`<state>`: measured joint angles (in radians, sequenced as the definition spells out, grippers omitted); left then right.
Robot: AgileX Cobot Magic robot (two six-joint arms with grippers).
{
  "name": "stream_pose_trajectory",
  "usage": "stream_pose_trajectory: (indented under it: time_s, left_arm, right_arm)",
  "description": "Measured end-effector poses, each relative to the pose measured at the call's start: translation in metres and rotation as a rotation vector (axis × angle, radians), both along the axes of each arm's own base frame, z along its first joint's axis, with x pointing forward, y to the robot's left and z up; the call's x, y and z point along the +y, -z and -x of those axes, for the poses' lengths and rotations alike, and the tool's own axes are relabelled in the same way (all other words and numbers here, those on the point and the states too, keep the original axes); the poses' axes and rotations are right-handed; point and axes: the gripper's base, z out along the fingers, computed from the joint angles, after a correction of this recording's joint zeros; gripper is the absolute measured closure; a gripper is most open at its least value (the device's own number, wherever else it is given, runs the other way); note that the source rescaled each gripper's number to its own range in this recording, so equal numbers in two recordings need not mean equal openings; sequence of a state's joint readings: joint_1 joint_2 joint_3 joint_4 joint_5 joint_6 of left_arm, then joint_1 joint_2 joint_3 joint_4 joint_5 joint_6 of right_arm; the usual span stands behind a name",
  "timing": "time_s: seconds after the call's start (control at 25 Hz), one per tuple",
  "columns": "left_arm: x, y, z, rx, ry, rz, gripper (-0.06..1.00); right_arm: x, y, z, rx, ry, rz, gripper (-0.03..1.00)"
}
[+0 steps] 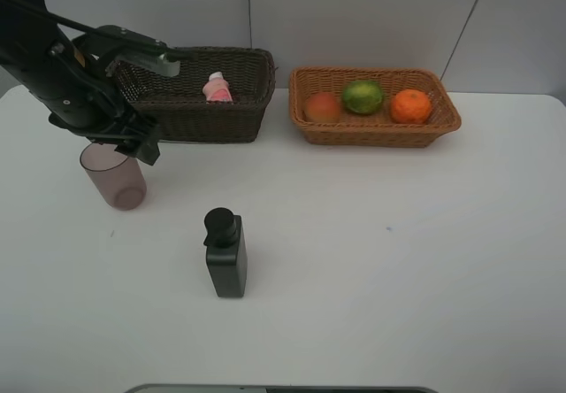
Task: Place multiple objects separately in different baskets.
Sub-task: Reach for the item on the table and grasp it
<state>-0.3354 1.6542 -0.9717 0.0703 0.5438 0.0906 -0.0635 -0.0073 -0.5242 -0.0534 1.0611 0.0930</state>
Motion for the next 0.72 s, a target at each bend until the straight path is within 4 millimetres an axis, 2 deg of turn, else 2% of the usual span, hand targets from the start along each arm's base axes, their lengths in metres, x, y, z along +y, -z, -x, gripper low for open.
stream_pose_trajectory:
  time_s: [0.24, 0.72]
  left_arm:
    - [-0.003, 0.028, -0.006, 0.071, 0.003, -0.025, -0.01]
    - [-0.006, 0.056, -0.015, 0.087, 0.008, -0.027, -0.01]
  right_arm:
    - [0.000, 0.000, 0.000, 0.000, 0.000, 0.000, 0.34]
    - [0.000, 0.000, 0.000, 0.000, 0.000, 0.000, 0.34]
